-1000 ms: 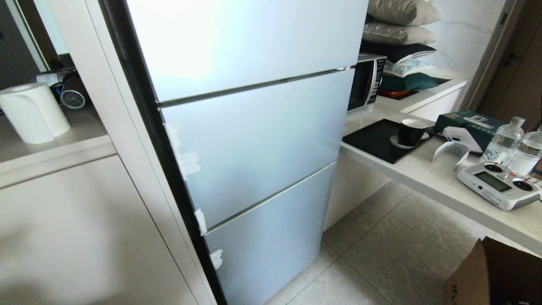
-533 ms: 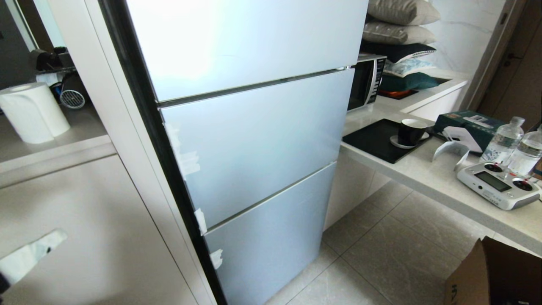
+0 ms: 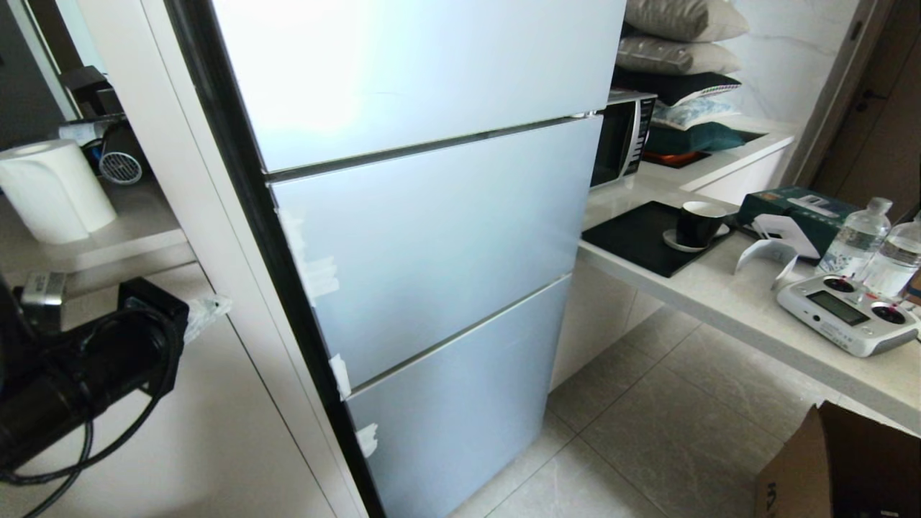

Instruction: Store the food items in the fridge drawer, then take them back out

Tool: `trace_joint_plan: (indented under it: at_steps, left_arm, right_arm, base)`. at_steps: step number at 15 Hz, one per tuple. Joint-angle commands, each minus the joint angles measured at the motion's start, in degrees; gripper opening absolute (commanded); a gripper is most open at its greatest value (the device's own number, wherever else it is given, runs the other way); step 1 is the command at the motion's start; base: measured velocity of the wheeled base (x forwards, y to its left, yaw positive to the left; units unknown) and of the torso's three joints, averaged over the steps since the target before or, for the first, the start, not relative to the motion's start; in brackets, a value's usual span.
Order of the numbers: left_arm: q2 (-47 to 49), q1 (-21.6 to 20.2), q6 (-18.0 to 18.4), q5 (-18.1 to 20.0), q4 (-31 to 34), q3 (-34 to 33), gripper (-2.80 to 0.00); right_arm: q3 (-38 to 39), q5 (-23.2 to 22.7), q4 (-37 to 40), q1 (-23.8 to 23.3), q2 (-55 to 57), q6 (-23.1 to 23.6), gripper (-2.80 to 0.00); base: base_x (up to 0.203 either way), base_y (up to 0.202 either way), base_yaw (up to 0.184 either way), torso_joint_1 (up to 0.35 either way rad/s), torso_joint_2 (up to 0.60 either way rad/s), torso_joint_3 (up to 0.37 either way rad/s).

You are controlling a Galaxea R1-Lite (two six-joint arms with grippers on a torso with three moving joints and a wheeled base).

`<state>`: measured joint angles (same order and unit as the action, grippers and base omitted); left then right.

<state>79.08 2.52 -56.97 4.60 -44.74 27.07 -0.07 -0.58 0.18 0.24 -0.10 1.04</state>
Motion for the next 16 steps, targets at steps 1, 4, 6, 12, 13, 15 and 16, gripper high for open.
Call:
trace_joint_plan:
  at_steps: [1,4,6,12,13,15,16]
  left_arm:
    - [5.77,0.15,0.19,-0.05,-4.87,1.28,-2.80]
    - [11.22,1.18,1.25,-3.39,-11.22,3.86,-2.80]
    - [13.76,3.03,3.81,-4.85,-15.21,5.82,-2.80]
    - [16.37,4.42,5.43,-5.56,-15.13,12.38,-2.80]
    - [16.46,4.42,5.46,-5.56,-15.20,12.48,-2.80]
    - [16.46,4.45,5.72,-5.56,-15.20,12.80,-2.80]
    - [16.54,4.51,5.73,-5.56,-15.12,13.19,-2.80]
  right_arm:
    - [-0.01,-0.03,-0.01,0.02,0.01,0.02,-2.80]
    - [-0.01,-0.03,-0.01,0.02,0.01,0.02,-2.80]
    - [-0.01,-0.03,-0.01,0.02,0.01,0.02,-2.80]
    - [-0.01,-0.03,-0.01,0.02,0.01,0.02,-2.80]
    - [-0.01,-0.03,-0.01,0.02,0.01,0.02,-2.80]
    - [-0.01,-0.03,-0.01,0.02,0.01,0.02,-2.80]
    - [-0.01,-0.03,-0.01,0.02,0.01,0.02,-2.80]
  base:
    - [0.000,0.000,0.000,0.000,0.00,0.000]
    - [0.000,0.000,0.000,0.000,0.00,0.000]
    - [0.000,0.000,0.000,0.000,0.00,0.000]
    - [0.000,0.000,0.000,0.000,0.00,0.000]
    - [0.000,0.000,0.000,0.000,0.00,0.000]
    - [0.000,0.000,0.000,0.000,0.00,0.000]
    - [0.000,0.000,0.000,0.000,0.00,0.000]
